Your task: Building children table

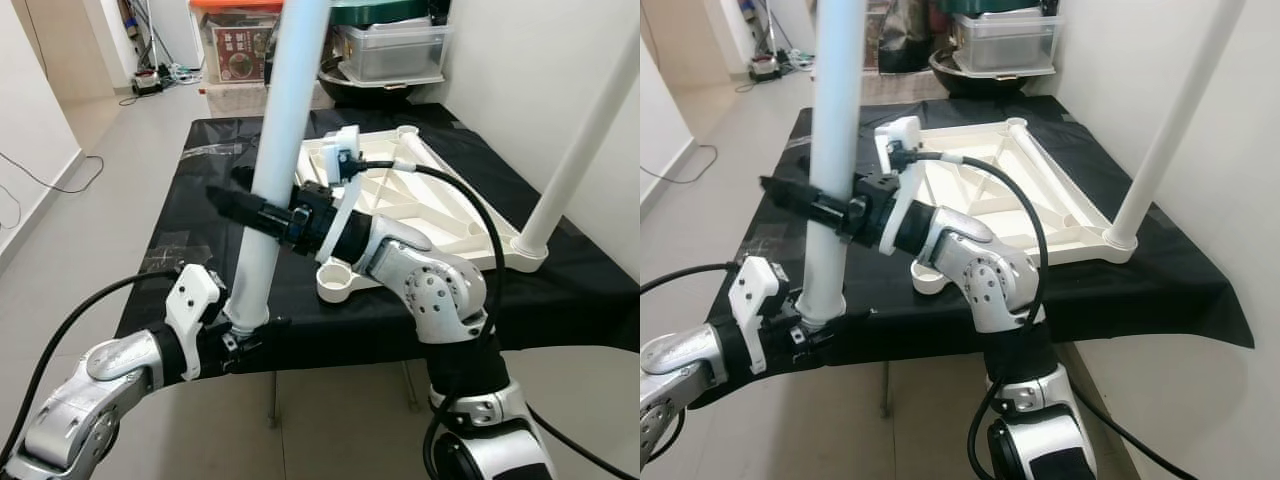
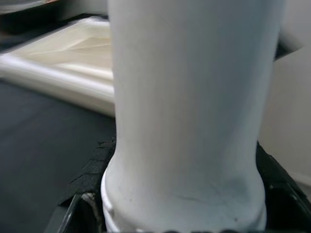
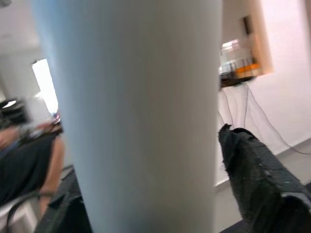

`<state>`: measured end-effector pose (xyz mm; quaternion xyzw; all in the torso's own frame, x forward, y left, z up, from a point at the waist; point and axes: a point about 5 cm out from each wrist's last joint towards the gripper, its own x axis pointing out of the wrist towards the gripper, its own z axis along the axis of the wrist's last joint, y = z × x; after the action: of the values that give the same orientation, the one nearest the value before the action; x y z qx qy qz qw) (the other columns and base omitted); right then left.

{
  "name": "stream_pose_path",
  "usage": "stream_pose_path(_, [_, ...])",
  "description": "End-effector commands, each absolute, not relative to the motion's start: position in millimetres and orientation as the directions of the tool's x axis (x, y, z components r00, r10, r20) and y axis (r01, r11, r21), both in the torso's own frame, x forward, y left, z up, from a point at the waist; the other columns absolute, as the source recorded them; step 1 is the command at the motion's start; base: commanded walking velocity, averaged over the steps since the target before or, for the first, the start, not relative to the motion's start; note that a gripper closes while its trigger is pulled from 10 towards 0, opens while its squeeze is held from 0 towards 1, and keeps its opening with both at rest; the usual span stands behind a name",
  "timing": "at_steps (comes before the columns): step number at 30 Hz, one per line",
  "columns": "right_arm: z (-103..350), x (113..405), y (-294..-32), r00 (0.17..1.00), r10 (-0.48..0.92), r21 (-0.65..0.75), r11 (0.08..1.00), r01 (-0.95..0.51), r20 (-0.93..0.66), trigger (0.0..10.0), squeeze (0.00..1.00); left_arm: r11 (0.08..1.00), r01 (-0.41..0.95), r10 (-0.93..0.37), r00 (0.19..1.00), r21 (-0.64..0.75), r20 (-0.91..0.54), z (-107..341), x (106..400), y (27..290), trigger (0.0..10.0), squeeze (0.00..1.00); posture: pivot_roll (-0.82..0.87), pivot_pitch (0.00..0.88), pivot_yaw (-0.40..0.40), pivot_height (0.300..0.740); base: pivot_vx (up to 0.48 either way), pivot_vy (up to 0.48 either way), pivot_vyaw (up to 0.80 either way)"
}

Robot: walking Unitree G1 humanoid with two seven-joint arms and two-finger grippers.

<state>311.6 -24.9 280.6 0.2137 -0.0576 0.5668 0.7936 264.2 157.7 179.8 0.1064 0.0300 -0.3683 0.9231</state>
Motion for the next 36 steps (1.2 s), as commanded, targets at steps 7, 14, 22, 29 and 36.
stream_pose_path(7, [259.2, 316.5, -24.6, 0.519, 0.794, 0.565, 0.281, -0.776, 0.317, 10.0, 0.00, 0.848, 0.324, -0.275, 0.945, 0.419, -0.174, 163.6, 300.4, 158.1, 10.0, 0.00, -0.01, 0.000, 0.004, 0.740, 0.000, 0.000, 0.00])
stream_pose_path(14, [252.4, 314.7, -17.7, 0.573, 0.762, 0.642, 0.281, -0.713, 0.303, 10.0, 0.00, 0.854, 0.293, -0.248, 0.956, 0.430, -0.158, 156.9, 310.2, 134.3, 10.0, 0.00, -0.01, 0.000, 0.007, 0.740, 0.000, 0.000, 0.00])
stream_pose_path(22, [245.8, 329.3, -15.6, 0.753, 0.619, 0.698, 0.436, -0.567, 0.225, 10.0, 0.00, 0.766, 0.369, -0.305, 0.930, 0.527, -0.207, 145.8, 316.2, 82.4, 10.0, 0.00, -0.01, 0.000, 0.011, 0.740, 0.000, 0.000, 0.00])
stream_pose_path(29, [239.9, 337.4, -25.8, 0.875, 0.452, 0.700, 0.569, -0.431, 0.171, 10.0, 0.00, 0.753, 0.399, -0.320, 0.917, 0.523, -0.239, 137.7, 313.0, 64.0, 10.0, 0.00, -0.01, 0.000, 0.012, 0.740, 0.000, 0.000, 0.00])
stream_pose_path(36, [233.1, 331.7, -13.6, 0.848, 0.505, 0.746, 0.502, -0.438, 0.157, 3.4, 0.00, 0.733, 0.401, -0.333, 0.916, 0.550, -0.224, 138.4, 314.9, 55.4, 10.0, 0.00, -0.01, 0.000, 0.009, 0.740, 0.000, 0.000, 0.00])
